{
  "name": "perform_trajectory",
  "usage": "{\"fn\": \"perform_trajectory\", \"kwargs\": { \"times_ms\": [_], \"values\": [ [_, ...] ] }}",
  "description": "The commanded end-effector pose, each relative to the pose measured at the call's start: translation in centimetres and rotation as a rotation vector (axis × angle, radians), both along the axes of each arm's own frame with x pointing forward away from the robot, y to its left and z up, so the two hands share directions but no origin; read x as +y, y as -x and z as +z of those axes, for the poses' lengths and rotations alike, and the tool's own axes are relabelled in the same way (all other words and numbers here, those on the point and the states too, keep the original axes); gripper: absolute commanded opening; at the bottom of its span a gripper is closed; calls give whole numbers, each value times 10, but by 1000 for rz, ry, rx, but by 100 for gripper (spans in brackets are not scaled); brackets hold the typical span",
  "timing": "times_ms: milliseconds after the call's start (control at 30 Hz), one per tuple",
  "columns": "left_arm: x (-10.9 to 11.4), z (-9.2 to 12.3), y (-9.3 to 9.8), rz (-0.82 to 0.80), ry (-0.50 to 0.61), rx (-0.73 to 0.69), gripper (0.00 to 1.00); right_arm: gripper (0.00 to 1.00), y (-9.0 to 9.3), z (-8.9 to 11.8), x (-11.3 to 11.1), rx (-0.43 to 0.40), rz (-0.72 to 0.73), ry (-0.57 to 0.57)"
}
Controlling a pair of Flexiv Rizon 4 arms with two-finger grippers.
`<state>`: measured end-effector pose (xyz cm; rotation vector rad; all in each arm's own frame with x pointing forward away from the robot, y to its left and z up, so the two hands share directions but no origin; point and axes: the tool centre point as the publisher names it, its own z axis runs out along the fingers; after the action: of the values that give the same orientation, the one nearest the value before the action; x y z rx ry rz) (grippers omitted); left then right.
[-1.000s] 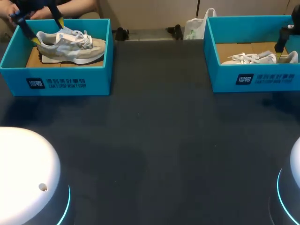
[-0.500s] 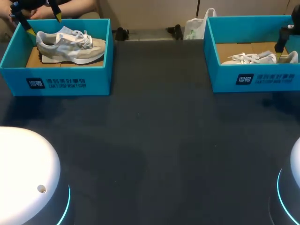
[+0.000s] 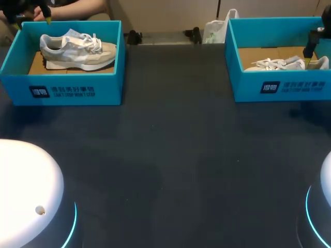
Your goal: Take the shoe out of the shoebox, open the shoe tongue, remove and reinsert the insole, then place the shoe into the shoebox
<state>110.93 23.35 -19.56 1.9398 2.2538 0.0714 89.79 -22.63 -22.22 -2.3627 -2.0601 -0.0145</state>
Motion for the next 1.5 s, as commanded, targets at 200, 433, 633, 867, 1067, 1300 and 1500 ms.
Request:
{"fn": "perform_trajectory", "kwargs": {
  "times_ms": [200, 433, 633, 867, 1067, 1300, 1500],
  "values": [
    [1, -8, -30, -68, 3, 37, 100, 100, 1, 0, 0, -2, 0, 1],
    [10, -31, -54, -158, -35, 38, 100, 100, 1, 0, 0, -2, 0, 1],
    [18, -50, -66, -177, -45, 51, 100, 100, 1, 0, 0, -2, 0, 1],
    [28, -66, -78, -166, -68, 70, 100, 100, 1, 0, 0, -2, 0, 1],
    [31, -88, -78, -171, -108, 76, 100, 100, 1, 0, 0, -2, 0, 1],
    [36, -107, -85, -162, -100, 111, 100, 100, 1, 0, 0, -2, 0, 1],
    [42, -123, -89, -148, -102, 132, 100, 100, 1, 0, 0, -2, 0, 1]
  ]
}}
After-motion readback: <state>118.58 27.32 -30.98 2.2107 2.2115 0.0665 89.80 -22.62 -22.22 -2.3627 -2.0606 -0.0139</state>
